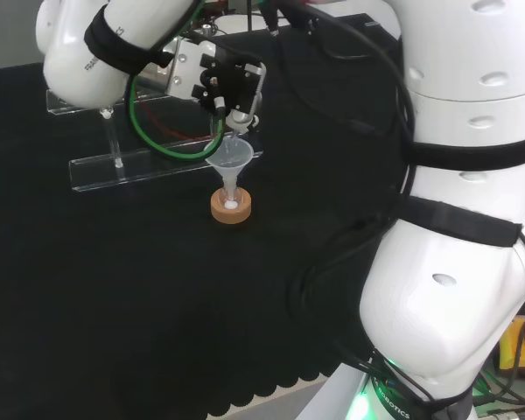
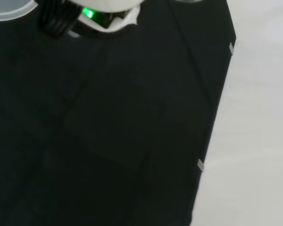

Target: Pour all the NaCl from the weighing funnel into the round-bottom flask.

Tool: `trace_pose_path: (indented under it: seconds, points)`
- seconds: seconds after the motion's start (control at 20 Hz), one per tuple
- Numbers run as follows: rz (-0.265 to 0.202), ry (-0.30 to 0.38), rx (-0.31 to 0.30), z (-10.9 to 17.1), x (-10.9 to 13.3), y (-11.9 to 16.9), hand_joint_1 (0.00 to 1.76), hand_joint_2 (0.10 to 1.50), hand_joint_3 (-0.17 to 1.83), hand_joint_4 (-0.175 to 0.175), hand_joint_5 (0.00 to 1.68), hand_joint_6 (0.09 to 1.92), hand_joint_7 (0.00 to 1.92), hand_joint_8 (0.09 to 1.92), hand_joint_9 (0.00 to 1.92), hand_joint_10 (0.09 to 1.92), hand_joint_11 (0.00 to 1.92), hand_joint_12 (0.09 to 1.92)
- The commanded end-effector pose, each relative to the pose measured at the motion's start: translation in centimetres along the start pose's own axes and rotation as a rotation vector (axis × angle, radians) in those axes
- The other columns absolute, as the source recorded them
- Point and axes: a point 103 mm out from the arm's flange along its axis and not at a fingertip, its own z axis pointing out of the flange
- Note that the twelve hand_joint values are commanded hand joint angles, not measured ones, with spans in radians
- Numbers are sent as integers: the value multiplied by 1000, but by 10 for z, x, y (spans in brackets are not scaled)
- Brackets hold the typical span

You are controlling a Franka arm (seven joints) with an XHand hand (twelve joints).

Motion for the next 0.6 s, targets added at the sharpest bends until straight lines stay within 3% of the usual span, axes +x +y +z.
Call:
trace_pose_path:
  seconds: [0.05,0.25,0.6]
  points:
    - [-6,209,-29,24,-15,4,1110,710,700,72,1113,967,888,726,1109,384,940,958]
    - [-2,321,-51,40,-26,6,1110,710,699,72,1113,967,889,726,1110,383,931,954]
    - [-14,459,-68,67,-34,12,1110,710,698,73,1114,966,891,725,1111,381,918,951]
